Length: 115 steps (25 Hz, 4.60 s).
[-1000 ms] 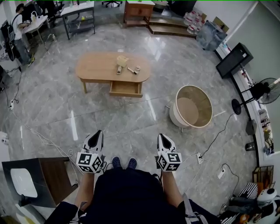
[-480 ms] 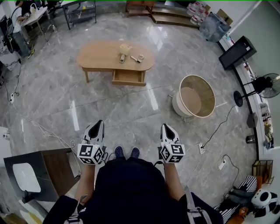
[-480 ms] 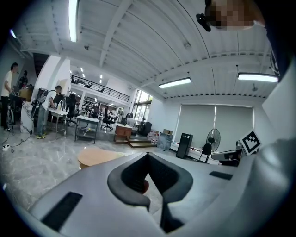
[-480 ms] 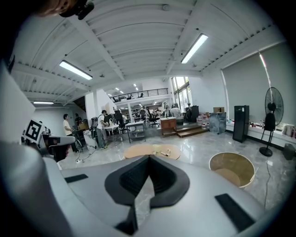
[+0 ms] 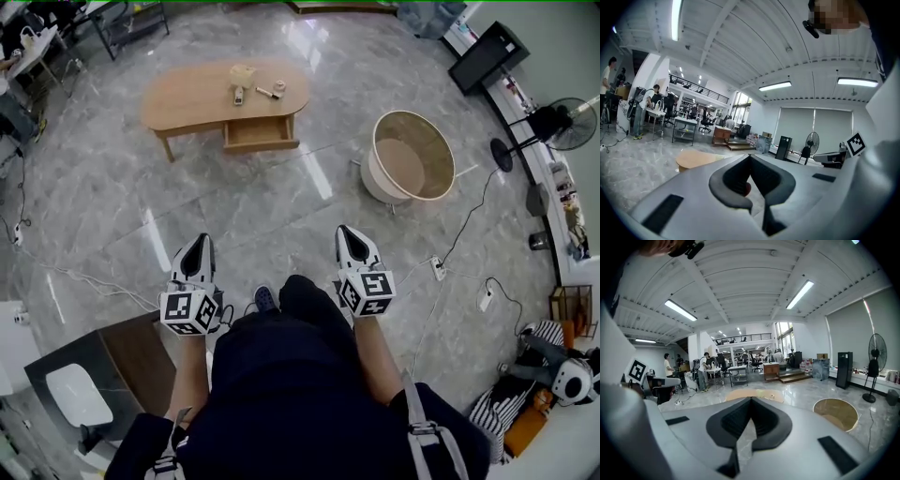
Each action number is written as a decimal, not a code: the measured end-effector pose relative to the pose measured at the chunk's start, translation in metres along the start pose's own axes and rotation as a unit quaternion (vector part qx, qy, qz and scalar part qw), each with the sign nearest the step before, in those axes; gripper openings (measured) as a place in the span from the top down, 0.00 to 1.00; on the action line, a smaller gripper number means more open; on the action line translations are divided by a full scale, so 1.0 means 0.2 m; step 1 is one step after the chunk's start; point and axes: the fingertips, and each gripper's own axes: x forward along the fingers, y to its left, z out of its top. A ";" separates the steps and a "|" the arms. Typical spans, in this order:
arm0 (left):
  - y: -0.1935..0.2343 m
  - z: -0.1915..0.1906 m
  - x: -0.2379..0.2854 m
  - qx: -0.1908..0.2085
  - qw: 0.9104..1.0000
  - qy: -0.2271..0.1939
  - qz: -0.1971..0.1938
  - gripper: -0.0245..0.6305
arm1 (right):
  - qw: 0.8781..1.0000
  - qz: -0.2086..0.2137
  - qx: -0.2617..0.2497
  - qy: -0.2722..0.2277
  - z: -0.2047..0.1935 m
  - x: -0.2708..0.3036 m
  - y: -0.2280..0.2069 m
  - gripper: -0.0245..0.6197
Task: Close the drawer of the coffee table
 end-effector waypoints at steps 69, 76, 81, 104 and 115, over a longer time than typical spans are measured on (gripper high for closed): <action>0.14 0.40 1.55 0.052 0.993 0.024 0.104 0.93 | 0.992 0.116 -0.043 0.029 0.58 1.52 -0.76 0.92; 0.16 0.45 1.62 0.050 0.993 0.018 0.103 0.93 | 0.992 0.119 -0.035 0.018 0.65 1.60 -0.78 0.92; 0.24 0.47 1.70 0.042 0.994 0.014 0.097 0.93 | 0.993 0.114 -0.025 0.016 0.66 1.68 -0.77 0.92; 0.80 0.64 2.21 0.033 0.996 0.006 0.079 0.93 | 0.998 0.066 -0.022 -0.001 0.92 2.31 -0.72 0.92; 1.12 0.75 2.43 0.037 0.998 0.019 0.042 0.93 | 1.000 0.025 -0.005 -0.010 1.03 2.63 -0.60 0.92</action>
